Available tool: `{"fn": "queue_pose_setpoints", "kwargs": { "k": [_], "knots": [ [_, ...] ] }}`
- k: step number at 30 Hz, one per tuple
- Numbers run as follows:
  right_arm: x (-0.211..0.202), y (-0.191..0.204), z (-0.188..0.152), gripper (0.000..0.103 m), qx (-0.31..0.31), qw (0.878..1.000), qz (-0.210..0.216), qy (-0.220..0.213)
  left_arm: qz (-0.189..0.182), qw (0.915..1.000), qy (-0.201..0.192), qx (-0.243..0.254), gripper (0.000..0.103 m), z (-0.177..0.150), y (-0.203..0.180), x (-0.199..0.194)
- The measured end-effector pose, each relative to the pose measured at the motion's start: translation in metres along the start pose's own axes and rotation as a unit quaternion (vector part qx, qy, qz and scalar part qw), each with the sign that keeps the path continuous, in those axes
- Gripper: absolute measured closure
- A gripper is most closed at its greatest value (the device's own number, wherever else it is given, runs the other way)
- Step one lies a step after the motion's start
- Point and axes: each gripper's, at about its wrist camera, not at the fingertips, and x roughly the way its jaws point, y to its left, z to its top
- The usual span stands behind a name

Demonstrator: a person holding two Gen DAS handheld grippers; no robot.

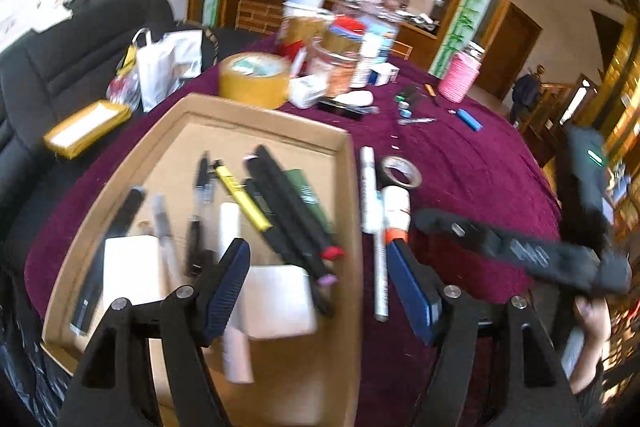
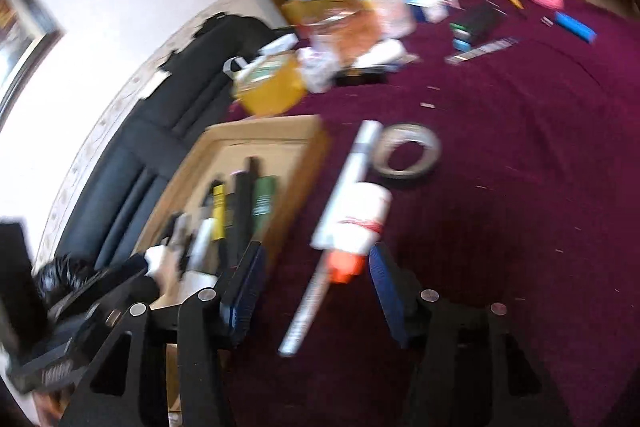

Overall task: Organize rigid objects
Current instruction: 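Grasp the white glue bottle with the right gripper while the left grasps the white marker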

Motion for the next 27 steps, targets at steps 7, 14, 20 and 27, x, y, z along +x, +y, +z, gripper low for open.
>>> {"fn": "queue_pose_setpoints", "kwargs": {
  "k": [7, 14, 20, 27],
  "knots": [
    [0.026, -0.023, 0.018, 0.05, 0.053, 0.998, -0.008, 0.037, -0.006, 0.9993, 0.021, 0.03, 0.031, -0.017, -0.027, 0.001],
    [0.054, -0.01, 0.021, 0.07, 0.046, 0.996, -0.063, 0.052, -0.007, 0.9988, 0.04, 0.027, 0.03, -0.024, -0.029, 0.002],
    [0.032, -0.023, 0.015, 0.071, 0.056, 0.998, -0.009, 0.038, -0.003, 0.9984, 0.041, 0.038, 0.03, -0.026, -0.04, 0.003],
    [-0.027, -0.071, 0.011, 0.071, 0.032, 0.999, -0.027, -0.018, 0.005, 0.996, 0.051, 0.072, 0.03, -0.021, -0.069, 0.021]
  ]
}}
